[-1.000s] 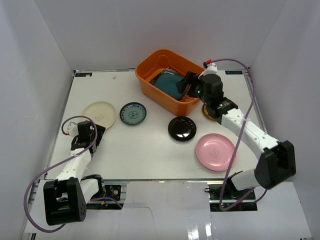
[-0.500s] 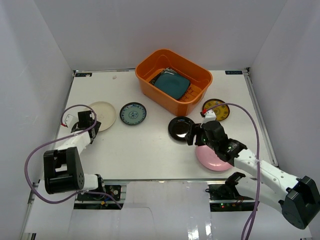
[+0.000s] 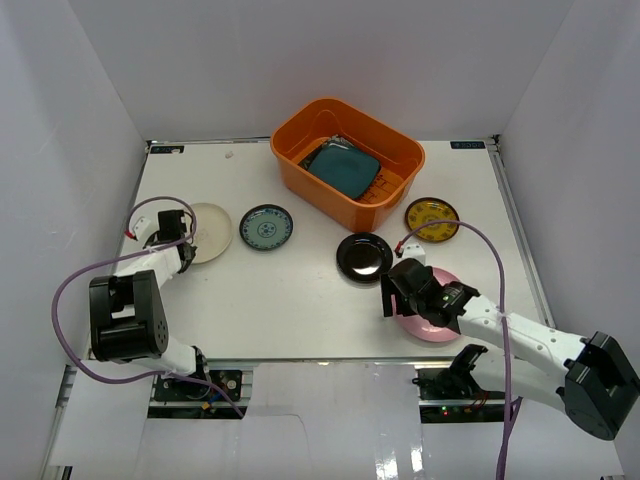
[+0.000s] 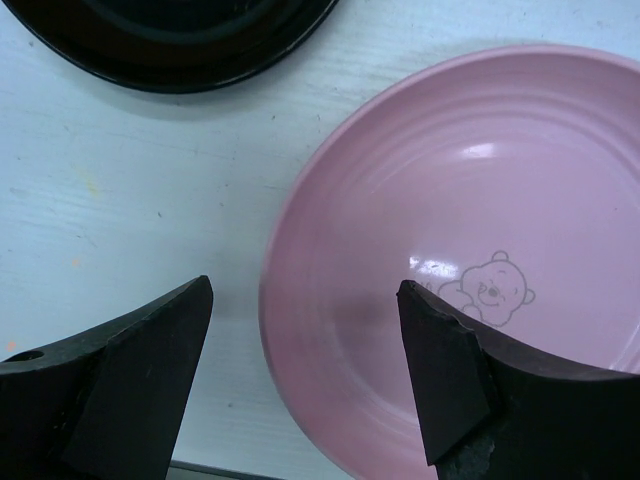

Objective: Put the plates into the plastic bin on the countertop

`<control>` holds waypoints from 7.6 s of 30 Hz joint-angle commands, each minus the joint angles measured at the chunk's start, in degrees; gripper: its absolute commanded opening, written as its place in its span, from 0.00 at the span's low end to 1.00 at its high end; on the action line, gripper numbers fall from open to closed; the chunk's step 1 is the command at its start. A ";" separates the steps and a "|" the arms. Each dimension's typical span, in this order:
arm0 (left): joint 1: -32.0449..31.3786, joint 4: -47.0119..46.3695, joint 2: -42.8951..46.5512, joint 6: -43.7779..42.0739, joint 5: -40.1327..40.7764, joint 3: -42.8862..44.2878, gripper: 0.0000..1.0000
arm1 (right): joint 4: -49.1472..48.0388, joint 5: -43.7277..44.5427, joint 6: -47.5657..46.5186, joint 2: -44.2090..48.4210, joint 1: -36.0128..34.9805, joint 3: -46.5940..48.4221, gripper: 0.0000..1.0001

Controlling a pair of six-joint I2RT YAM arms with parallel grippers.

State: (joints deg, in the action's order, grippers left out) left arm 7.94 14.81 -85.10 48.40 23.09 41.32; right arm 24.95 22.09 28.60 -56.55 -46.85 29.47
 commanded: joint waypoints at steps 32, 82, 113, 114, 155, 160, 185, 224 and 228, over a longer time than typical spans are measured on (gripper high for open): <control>-35.19 5.92 -18.37 -13.24 -10.87 64.12 0.00 | -0.08 -0.73 -0.12 7.23 -3.51 -1.09 0.08; -15.33 2.43 23.32 -7.71 -26.34 -0.27 0.89 | -11.59 -11.54 -52.59 -66.83 9.50 91.28 0.08; -15.24 -13.14 -10.69 -0.33 -26.26 6.49 0.24 | -38.21 -21.27 3.12 -14.62 57.12 7.36 0.63; -15.24 -12.88 -10.87 -0.33 -25.99 6.75 0.17 | -39.00 -23.91 4.00 -16.03 59.22 6.66 0.63; -31.32 6.72 -38.20 -14.74 -23.97 80.64 0.00 | -46.15 -38.27 13.69 -9.46 62.77 16.39 0.08; -31.32 7.43 -42.25 -14.91 -24.93 86.47 0.48 | -43.24 -34.04 10.52 -12.08 54.95 23.77 0.08; -41.25 -9.17 6.28 -7.19 -36.71 4.21 0.70 | -29.26 -24.46 1.99 -51.13 29.62 62.72 0.66; -51.54 0.92 9.24 -12.18 -12.38 5.26 0.00 | -22.21 -51.52 -6.99 -0.74 19.89 -2.57 0.83; -50.31 3.47 12.23 -14.38 -10.88 8.42 0.00 | -34.49 -56.78 -0.05 -6.36 7.68 -7.58 0.90</control>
State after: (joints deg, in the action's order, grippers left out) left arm -43.29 15.31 -76.47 36.75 9.26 46.37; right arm -2.28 -26.70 25.02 -60.05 -33.76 23.99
